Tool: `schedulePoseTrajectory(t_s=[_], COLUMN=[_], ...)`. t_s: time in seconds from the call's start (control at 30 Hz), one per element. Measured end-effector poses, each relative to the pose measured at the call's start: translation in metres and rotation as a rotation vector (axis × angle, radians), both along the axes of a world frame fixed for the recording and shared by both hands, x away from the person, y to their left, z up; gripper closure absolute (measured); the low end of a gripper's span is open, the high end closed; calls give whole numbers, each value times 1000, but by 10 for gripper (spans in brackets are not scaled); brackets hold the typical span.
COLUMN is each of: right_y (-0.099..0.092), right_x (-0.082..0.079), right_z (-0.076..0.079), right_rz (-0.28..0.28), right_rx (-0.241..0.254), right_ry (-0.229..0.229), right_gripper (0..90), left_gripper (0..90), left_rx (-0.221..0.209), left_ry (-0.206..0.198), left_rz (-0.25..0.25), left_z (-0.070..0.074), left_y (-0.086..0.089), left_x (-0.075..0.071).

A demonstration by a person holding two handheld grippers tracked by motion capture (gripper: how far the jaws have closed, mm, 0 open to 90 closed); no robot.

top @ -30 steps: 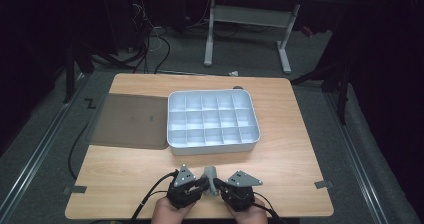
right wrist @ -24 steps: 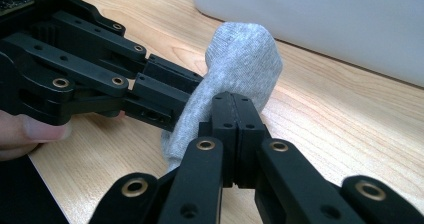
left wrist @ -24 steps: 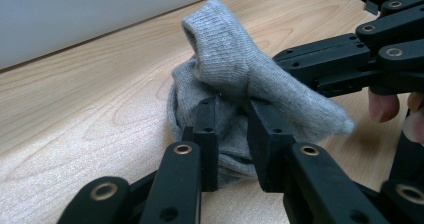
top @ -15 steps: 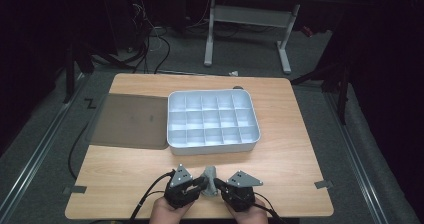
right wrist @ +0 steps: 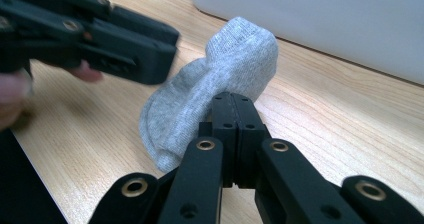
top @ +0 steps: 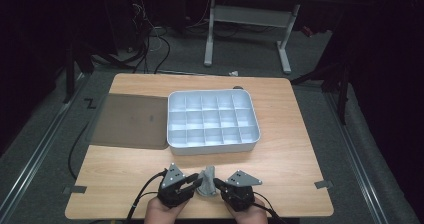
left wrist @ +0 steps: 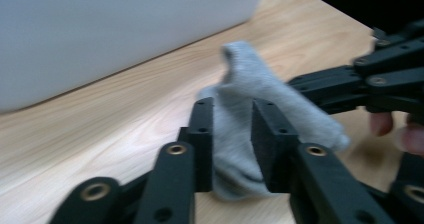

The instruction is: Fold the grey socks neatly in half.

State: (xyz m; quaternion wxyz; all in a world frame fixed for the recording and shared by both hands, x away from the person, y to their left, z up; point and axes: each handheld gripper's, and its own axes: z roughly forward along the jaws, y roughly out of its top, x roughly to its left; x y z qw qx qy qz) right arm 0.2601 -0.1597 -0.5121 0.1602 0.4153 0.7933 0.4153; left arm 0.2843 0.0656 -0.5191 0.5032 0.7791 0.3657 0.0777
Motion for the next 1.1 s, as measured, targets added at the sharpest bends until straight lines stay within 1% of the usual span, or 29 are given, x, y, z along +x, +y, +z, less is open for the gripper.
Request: schedulePoseTrajectory(t_s=[0.03,0.07,0.1,0.13,0.17,0.2,0.23,0.27,0.33,0.37,0.47,0.6,0.67,0.7,0.87,1.1], right_y=[0,1,1,2,2,3,3,3,3,3,2,0,-2,-3,-5,-3], right_x=[0,0,0,0,0,0,0,0,0,0,0,-1,-1,-1,-3,-3], right_z=[0,0,0,0,0,0,0,1,1,1,3,4,4,4,6,6], right_rz=[0,6,7,10,8,9,9,10,11,11,10,3,3,-1,-4,3], right_rx=[0,-4,-4,-4,-4,-3,-3,-4,-6,-6,-8,-15,-21,-22,-31,-38], right_ry=[0,-6,-6,-7,-6,-5,-5,-6,-7,-7,-15,-18,-20,-21,-30,-25], right_gripper=[900,900,900,900,900,900,900,900,900,900,900,900,900,900,900,900], left_gripper=[709,676,672,676,681,702,747,747,809,819,828,828,830,831,839,844], left_rx=[-8,-9,-9,3,1,-3,-3,10,32,32,46,52,53,57,68,80], left_ry=[23,66,66,124,148,159,159,162,164,164,162,161,158,154,143,134], left_rz=[24,45,45,55,53,53,53,48,42,42,16,-4,-6,-15,-38,-58], left_z=[-1,-4,-4,-9,-11,-12,-12,-12,-12,-12,-14,-14,-14,-14,-14,-15], left_y=[6,12,12,13,13,13,13,11,6,6,-5,-16,-18,-22,-30,-36], left_x=[1,4,4,6,7,7,7,6,6,6,5,6,7,8,7,6])
